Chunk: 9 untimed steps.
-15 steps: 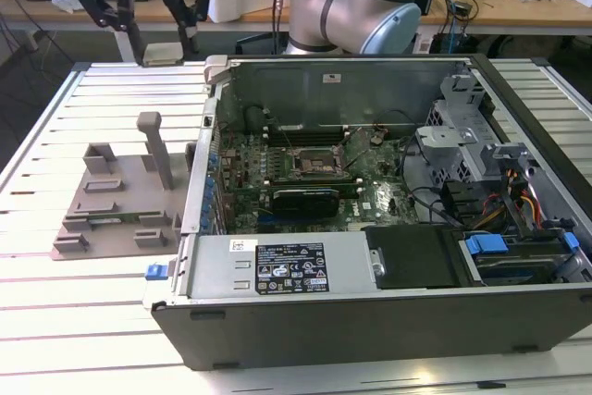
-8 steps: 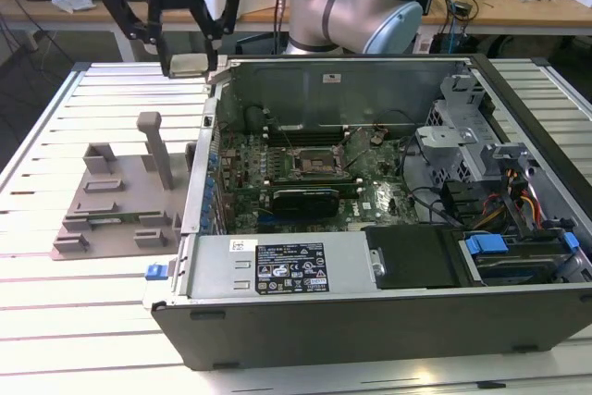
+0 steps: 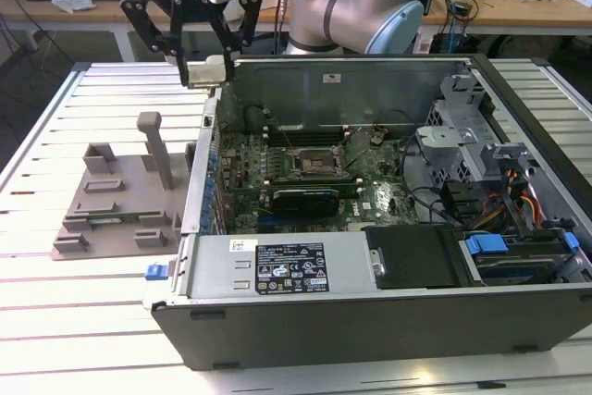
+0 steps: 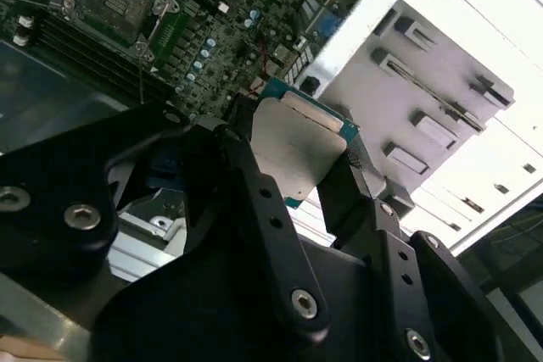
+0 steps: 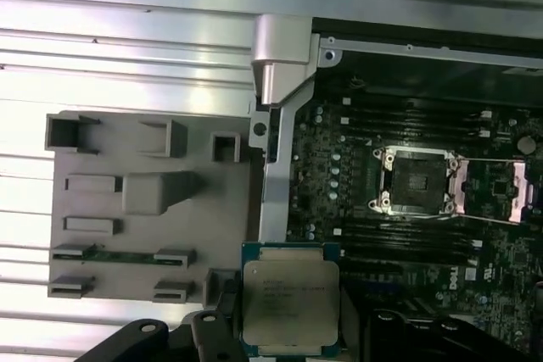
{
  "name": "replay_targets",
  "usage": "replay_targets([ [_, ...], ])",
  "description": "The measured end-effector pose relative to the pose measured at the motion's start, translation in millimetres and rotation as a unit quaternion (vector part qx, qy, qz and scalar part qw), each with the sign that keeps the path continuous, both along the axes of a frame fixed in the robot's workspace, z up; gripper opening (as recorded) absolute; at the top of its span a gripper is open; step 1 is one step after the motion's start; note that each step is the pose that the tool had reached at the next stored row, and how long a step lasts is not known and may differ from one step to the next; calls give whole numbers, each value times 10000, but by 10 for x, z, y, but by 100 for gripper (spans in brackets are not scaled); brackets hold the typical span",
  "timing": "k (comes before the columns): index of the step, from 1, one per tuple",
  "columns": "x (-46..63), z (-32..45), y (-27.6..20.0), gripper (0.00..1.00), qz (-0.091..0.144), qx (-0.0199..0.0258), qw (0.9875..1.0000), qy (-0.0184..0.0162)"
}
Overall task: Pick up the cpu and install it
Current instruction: 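Pick up the cpu and move it towards the insertion slot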
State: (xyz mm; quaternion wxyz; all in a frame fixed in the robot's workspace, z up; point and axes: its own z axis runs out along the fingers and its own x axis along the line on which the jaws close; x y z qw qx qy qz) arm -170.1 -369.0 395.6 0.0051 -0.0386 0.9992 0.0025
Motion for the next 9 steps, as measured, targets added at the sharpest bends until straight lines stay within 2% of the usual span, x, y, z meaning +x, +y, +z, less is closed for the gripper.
replay_targets([
  [4, 140, -98, 12, 55, -1, -1, 10000, 10],
  [7, 340, -194, 34, 55, 0, -2, 10000, 23],
  [9, 415, -229, 43, 55, -1, -1, 10000, 28],
])
